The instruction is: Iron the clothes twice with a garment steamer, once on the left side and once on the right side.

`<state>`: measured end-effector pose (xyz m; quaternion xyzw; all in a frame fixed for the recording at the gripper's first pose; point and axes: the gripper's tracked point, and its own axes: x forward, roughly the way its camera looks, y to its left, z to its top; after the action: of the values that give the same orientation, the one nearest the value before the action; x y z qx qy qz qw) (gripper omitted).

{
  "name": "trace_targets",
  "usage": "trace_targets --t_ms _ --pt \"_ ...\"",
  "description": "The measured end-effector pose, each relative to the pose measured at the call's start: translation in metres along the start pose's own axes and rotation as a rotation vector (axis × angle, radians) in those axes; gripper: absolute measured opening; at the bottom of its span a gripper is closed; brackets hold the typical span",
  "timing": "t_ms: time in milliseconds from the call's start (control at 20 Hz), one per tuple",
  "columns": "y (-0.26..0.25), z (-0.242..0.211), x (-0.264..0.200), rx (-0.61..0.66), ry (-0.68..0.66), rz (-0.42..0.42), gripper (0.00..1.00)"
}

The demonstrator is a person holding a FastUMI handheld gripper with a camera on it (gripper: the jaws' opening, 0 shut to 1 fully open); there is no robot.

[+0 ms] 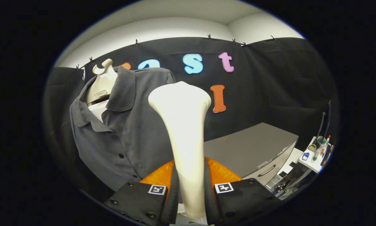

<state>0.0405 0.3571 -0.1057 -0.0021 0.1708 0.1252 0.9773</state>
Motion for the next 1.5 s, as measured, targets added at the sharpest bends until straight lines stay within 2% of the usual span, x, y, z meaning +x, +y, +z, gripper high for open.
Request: trace_targets --t_ms 150,600,1500 --pt "0.025 0.001 0.004 -0.014 -0.001 0.037 0.42" --pt "0.073 -0.015 0.04 -0.027 0.045 0.066 0.42" --pt "0.068 -0.061 0.05 -0.048 0.139 0.048 0.42"
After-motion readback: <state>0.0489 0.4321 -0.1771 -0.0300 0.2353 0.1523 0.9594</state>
